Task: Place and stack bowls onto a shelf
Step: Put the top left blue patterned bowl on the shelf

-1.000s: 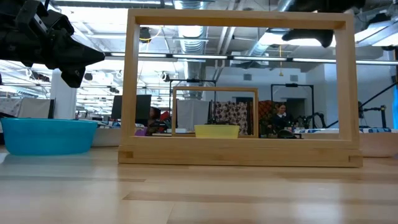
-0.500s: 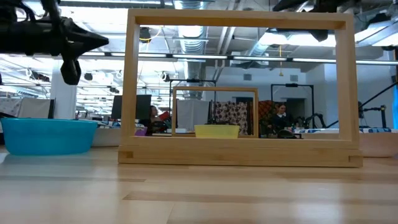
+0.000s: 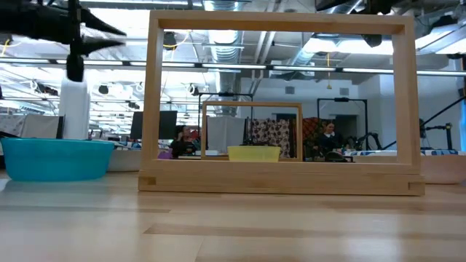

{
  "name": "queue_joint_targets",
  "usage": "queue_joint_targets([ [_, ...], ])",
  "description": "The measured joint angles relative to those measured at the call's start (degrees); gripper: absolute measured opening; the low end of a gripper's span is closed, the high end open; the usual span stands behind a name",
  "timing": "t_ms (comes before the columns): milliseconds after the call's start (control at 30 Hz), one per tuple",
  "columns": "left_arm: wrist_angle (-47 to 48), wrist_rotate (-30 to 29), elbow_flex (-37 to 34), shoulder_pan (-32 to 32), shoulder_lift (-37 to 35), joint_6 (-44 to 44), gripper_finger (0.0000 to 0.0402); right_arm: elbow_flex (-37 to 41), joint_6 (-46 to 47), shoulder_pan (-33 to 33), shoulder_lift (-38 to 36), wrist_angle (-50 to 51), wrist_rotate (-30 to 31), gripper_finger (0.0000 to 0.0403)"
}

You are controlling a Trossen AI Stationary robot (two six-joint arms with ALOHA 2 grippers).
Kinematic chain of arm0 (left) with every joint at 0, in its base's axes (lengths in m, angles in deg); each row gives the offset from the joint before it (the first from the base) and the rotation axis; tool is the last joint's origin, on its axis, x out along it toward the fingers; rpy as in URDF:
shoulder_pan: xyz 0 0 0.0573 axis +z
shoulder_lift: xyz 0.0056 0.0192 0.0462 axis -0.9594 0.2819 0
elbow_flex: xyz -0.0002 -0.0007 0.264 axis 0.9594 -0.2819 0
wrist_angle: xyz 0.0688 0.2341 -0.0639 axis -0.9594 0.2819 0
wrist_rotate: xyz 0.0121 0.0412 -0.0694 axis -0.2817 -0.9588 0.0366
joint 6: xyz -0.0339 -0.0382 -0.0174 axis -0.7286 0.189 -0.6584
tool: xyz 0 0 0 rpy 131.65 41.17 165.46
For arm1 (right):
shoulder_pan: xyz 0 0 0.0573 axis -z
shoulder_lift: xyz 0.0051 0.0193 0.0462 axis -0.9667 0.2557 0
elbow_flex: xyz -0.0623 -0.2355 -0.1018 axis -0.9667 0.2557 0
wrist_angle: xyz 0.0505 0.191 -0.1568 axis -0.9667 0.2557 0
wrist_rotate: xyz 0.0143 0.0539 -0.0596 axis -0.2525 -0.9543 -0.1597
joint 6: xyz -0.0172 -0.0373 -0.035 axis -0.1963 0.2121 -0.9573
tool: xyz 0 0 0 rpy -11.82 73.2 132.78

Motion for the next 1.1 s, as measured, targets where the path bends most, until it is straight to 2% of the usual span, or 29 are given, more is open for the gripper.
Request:
queue_joint_targets([
  [100, 17.47, -0.12, 7.74, 0.02, 4.99, -2.68, 0.0111, 0.0, 0.0, 0.93, 0.0, 0.01, 0.03, 0.0248],
  [233, 40.13, -1.41, 14.47, 0.11, 12.91, -14.22, 0.0163, 0.0, -0.04, 1.6, 0.0, 0.05, 0.04, 0.0248],
  [300, 47.73, -0.79, 15.42, 0.6, 16.4, -21.4, 0.018, 0.0, -0.16, 1.6, 0.0, 0.12, 0.04, 0.0248],
  [400, 54.43, 3.1, 15.29, 1.6, 21.05, -28.3, 0.0195, 0.0, -0.79, 1.48, 0.0, 0.15, 0.01, 0.0248],
  [600, 55.77, 4.76, 15.41, 5.71, 30.74, -30.2, 0.0199, 0.0, -1.06, 1.48, 0.0, 0.3, 0.01, 0.0248],
  [767, 56.05, 9.8, 15.45, 12.39, 38.72, -28.1, 0.0199, -0.02, -1.09, 1.47, 0.0, 0.87, -0.05, 0.0248],
  [933, 51.96, 17.38, 15.52, 19.85, 45.25, -22.42, 0.0199, -0.02, -1.08, 1.47, 0.0, 1.81, -0.12, 0.0248],
  [1100, 47.44, 20.07, 15.54, 26.16, 49.41, -15.1, 0.0199, -0.04, -1.11, 1.47, 0.0, 1.92, -0.16, 0.0248],
])
